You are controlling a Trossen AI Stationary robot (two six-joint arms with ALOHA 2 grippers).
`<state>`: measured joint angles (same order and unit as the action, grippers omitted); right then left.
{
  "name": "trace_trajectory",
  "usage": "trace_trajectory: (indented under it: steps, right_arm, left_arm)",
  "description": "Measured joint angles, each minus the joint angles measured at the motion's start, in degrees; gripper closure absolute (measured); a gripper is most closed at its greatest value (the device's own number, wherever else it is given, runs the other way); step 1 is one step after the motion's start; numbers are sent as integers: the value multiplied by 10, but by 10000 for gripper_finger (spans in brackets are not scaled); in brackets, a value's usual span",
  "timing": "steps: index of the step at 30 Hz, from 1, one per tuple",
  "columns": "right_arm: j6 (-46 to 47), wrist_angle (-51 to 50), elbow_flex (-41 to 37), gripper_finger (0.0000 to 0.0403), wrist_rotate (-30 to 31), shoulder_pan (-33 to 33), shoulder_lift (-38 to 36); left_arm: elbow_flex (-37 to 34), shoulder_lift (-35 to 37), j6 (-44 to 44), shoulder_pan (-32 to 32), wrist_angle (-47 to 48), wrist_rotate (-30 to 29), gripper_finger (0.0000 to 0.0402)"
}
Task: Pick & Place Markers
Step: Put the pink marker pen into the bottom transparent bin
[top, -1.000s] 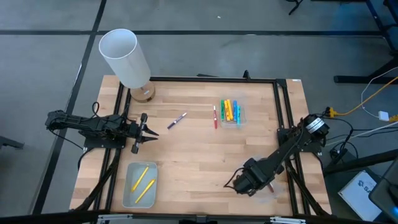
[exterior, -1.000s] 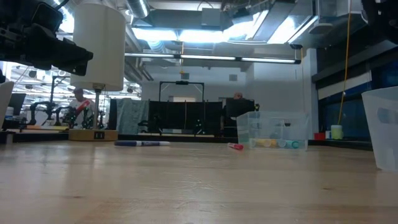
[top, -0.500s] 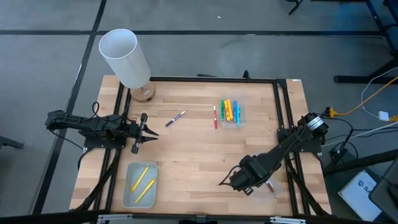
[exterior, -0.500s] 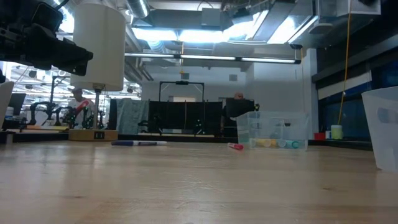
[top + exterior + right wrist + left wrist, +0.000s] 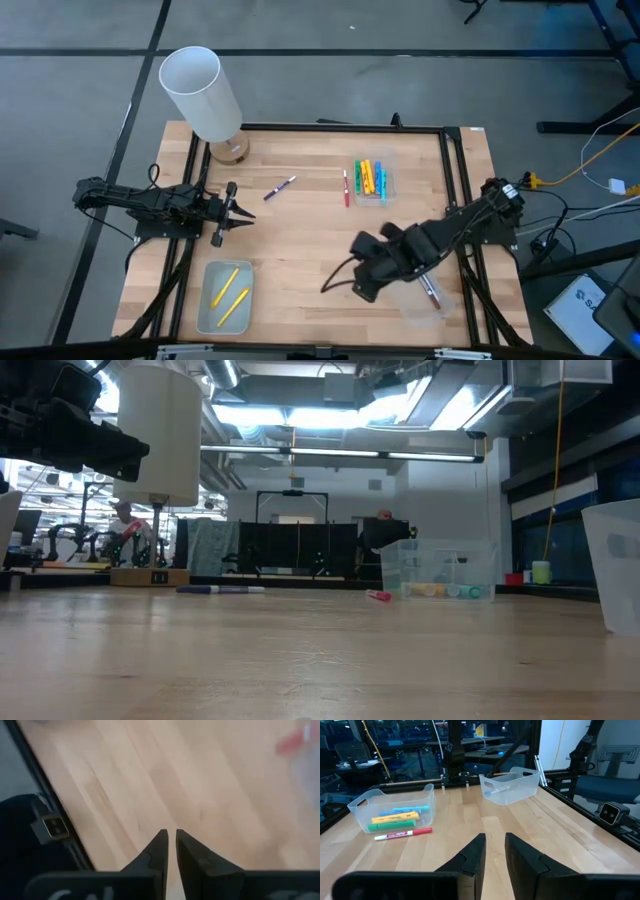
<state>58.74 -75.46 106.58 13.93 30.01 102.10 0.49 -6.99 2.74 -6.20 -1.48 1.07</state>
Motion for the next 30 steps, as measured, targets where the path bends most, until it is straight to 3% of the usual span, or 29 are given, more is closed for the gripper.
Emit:
trace_trajectory:
  steps: [6,17,30]
  right_arm:
    - [-166,92,6,366,20,-46,1]
    - [-190,113,2,358,40,-178,4]
    - [-217,163,1,204,31,-291,50]
  left_arm:
    - [0,0,0,0,0,0,335]
    - [0,0,0,0,0,0,335]
    - [0,0,0,0,0,0,334]
